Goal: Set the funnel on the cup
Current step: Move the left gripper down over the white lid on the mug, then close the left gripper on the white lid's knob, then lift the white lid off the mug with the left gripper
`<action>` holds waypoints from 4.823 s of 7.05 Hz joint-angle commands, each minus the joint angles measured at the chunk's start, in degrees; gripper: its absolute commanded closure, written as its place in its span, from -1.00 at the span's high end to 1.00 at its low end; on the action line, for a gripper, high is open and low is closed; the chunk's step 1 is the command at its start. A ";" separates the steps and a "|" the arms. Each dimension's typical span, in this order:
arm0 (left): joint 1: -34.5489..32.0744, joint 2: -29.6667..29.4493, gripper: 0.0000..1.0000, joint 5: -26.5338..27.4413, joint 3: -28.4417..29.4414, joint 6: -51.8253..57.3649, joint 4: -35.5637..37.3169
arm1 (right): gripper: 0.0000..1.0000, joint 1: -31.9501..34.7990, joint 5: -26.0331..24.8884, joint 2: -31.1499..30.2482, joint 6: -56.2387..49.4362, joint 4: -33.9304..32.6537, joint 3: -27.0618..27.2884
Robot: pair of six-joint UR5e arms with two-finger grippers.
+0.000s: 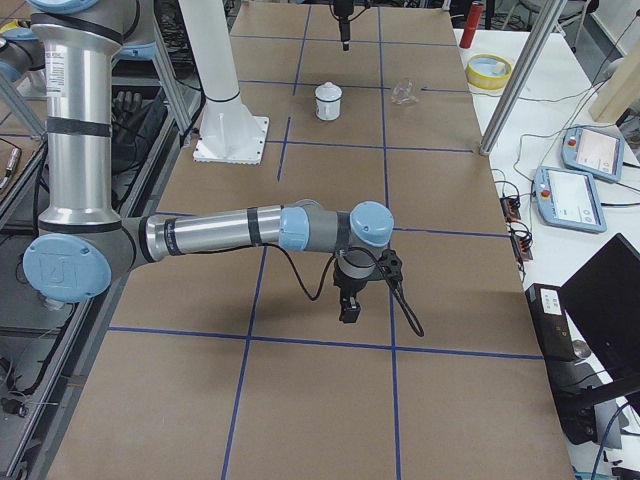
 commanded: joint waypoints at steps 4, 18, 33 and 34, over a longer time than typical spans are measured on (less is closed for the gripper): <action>10.74 -7.06 1.00 9.13 6.63 -4.85 1.28 | 1.00 0.00 0.00 -0.05 0.00 0.00 0.00; 13.29 -4.77 0.33 9.66 8.22 -7.39 -1.55 | 1.00 0.00 0.00 0.04 0.00 0.00 0.00; 8.40 -6.00 -1.00 9.14 4.03 -6.25 5.80 | 1.00 0.00 0.00 -0.05 0.00 0.00 0.00; 3.59 -6.27 -1.00 9.13 1.83 -3.90 8.88 | 1.00 0.00 0.00 -0.05 0.00 0.00 0.00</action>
